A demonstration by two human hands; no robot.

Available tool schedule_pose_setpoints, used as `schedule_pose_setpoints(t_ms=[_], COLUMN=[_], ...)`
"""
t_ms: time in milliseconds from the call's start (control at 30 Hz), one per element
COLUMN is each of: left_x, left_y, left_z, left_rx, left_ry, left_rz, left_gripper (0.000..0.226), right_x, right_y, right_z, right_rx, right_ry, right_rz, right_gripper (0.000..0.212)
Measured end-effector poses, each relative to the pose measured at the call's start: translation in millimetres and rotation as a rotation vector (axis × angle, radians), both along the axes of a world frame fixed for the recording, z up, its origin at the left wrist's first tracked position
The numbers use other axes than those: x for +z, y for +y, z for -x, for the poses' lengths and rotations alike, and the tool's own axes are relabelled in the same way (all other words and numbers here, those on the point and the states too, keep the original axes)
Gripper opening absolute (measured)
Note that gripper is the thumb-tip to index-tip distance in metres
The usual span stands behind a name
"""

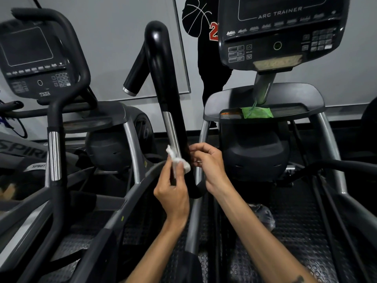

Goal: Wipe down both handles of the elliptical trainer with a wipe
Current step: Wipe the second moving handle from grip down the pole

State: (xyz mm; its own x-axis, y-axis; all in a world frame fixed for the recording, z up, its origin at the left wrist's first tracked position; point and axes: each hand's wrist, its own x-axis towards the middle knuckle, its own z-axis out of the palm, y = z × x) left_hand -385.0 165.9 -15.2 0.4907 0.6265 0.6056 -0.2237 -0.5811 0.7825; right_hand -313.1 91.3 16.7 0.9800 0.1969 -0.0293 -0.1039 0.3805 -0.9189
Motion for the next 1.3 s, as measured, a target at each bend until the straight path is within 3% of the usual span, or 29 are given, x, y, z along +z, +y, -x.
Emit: schedule_pose_setpoints(t_ms=[133, 233, 300, 500, 733, 933, 1033, 1133, 1300], left_x=[-9, 26, 43, 8, 57, 23, 35, 50, 19], left_y=[6, 12, 21, 26, 24, 27, 19, 23, 26], left_z=[4, -11, -24, -16, -25, -15, -13, -28, -20], left_rx=[-0.074, -0.215, -0.282, -0.462, -0.420, -0.397, -0.351, -0.443, -0.579], left_ry=[0.077, -0.028, -0.068, 0.149, -0.030, 0.162, 0.072, 0.009, 0.189], left_rz=[0.188, 0.328, 0.356, 0.584, 0.415, 0.483, 0.566, 0.616, 0.589], left_gripper=[0.026, 0.015, 0.027, 0.033, 0.034, 0.028, 0.026, 0.020, 0.039], right_x=[0, 2, 3, 0, 2, 2, 4, 5, 3], right_y=[-1, 3, 6, 1, 2, 1, 1, 1, -5], right_z=[-1, 1, 4, 4, 4, 4, 4, 6, 6], right_rx=[-0.010, -0.012, -0.014, -0.035, -0.104, -0.125, -0.140, -0.143, -0.145], right_ry=[-0.007, -0.002, 0.002, 0.001, 0.011, 0.013, -0.003, -0.003, 0.051], right_rz=[0.016, 0.010, -0.006, 0.019, 0.006, 0.001, 0.019, 0.021, -0.005], right_gripper=[0.026, 0.024, 0.024, 0.023, 0.019, 0.026, 0.027, 0.029, 0.021])
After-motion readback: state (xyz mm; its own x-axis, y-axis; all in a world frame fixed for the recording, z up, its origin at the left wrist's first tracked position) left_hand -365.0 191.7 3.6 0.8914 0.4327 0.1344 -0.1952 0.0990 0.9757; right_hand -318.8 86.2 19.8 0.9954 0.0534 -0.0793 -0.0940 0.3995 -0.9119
